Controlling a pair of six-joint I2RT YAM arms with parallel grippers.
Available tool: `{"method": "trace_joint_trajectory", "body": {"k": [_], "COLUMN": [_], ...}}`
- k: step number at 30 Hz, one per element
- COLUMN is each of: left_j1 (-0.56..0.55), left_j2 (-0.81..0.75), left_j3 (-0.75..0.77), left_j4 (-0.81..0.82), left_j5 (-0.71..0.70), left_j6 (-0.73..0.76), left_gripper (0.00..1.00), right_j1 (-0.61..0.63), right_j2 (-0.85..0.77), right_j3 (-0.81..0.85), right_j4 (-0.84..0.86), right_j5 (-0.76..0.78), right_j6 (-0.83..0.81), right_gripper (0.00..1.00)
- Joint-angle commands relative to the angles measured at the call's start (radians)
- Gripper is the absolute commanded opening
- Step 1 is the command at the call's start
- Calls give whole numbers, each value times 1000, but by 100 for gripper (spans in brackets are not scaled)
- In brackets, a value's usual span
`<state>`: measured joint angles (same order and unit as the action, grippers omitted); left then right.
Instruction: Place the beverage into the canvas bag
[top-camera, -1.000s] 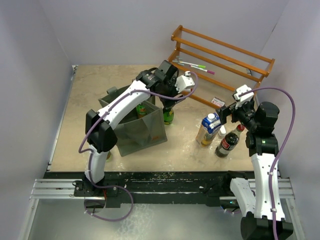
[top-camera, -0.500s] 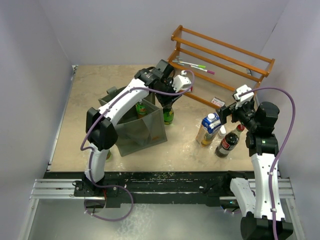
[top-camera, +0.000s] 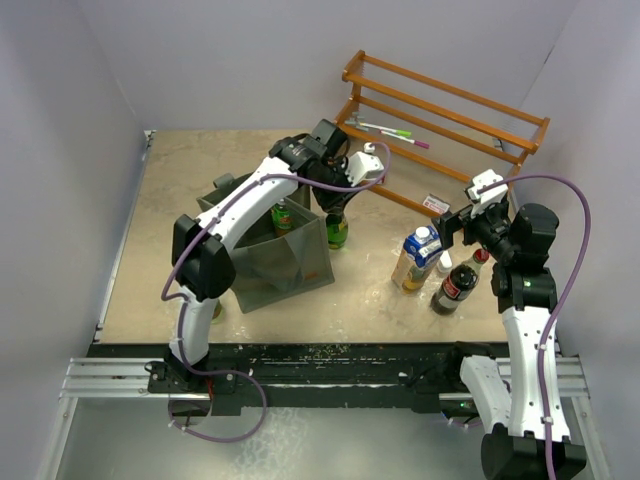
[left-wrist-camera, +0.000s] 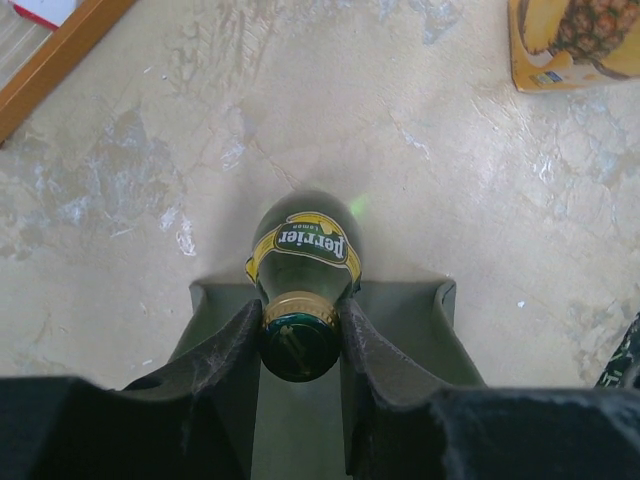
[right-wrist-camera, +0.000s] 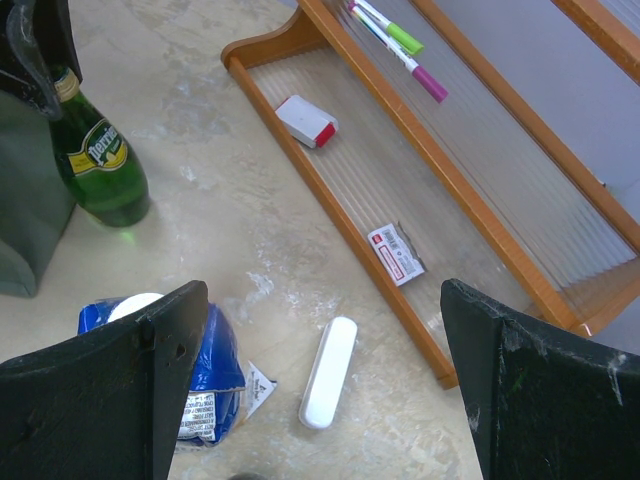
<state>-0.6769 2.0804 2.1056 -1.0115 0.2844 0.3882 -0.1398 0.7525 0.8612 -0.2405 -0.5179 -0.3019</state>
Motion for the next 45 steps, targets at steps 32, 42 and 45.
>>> {"method": "trace_joint_trajectory", "body": {"k": [32, 42, 45], "left_j1": [222, 238, 241], "left_j2": [-792, -808, -801], "left_j3": [112, -16, -18], "left_j4": [158, 189, 179], "left_j5": [270, 342, 354], "left_j6": [-79, -33, -15], "left_gripper": [0, 0, 0], "right_j1": [-3, 334, 428], "right_j2": [117, 361, 442], "right_j3": [241, 516, 571], "right_j4": [-118, -77, -25], "right_j5": [-116, -126, -143], "right_j6": [-22, 79, 113], "right_gripper": [98, 92, 91]}}
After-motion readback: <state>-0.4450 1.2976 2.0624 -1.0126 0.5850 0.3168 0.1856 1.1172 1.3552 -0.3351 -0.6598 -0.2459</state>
